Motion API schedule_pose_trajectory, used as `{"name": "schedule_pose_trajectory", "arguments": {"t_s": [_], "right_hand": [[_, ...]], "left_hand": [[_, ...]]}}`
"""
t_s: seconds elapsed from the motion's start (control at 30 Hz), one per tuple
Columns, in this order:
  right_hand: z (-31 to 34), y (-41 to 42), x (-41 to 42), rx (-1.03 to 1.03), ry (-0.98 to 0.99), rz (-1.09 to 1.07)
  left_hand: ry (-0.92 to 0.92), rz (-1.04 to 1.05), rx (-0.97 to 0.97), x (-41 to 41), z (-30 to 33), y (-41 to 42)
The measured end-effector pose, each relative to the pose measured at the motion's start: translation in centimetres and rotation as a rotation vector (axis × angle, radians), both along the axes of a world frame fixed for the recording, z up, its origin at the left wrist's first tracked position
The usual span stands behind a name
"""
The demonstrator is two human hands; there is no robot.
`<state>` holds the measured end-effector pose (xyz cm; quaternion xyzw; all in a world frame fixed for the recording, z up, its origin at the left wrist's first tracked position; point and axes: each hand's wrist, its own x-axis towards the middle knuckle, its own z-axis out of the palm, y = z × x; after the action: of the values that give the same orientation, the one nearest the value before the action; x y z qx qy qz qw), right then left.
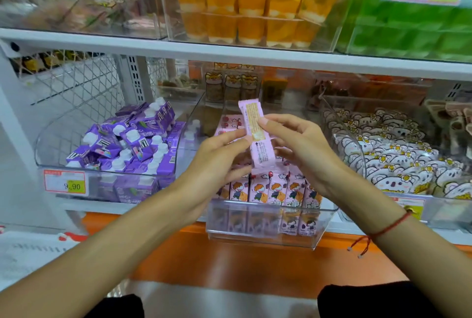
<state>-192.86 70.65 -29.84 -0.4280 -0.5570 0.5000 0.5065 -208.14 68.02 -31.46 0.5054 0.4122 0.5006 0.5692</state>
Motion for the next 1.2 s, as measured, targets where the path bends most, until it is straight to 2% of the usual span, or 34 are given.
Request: {"name": "schedule_pose_trajectory", "arguments": {"t_s": [0.13,0.27,0.37,0.57,0.67,0.77,0.83,1.03,1.13,1.2], "right_hand": [[0.0,0.0,0.0,0.074,-0.058,0.023],[0.0,-0.4,0.1,0.284,-0.068,0.092],[0.2,-0.8,0.1,0.453,-0.118,0.121],[0.1,-1.2,0.0,0.501,-0.132,0.143],[0.1,-1.0,0.0,0.476,-0.146,0.125],[-0.3,-1.0,-0.1,0.433,-0.211,0.126],[-0.6,-1.1,-0.5,0.446,-0.228,0.132],[-0.3,-0.4,-0.3,0.318,-0.117,0.096],[-0.1,0.1,-0.1,0.173,0.01,0.029],[0.0,0.2,0.0,0.078,0.133,0.051]], "left_hand": [[0.045,0.002,0.02,-0.2,-0.1,0.5],[0.2,0.009,0.3,-0.3,-0.1,-0.1],[0.236,0.032,0.437,-0.6,-0.1,-0.2],[0.243,0.05,0.474,-1.0,-0.2,0.0],[0.177,0.119,0.402,-1.0,-0.2,0.2],[-0.014,0.23,0.283,-1.0,0.0,0.3],[-0.076,0.258,0.233,-1.0,0.2,0.4],[0.02,0.245,0.318,-2.0,0.5,0.5],[0.104,0.193,0.408,-2.1,0.5,0.3],[0.096,0.232,0.419,-2.1,0.7,0.2]]}}
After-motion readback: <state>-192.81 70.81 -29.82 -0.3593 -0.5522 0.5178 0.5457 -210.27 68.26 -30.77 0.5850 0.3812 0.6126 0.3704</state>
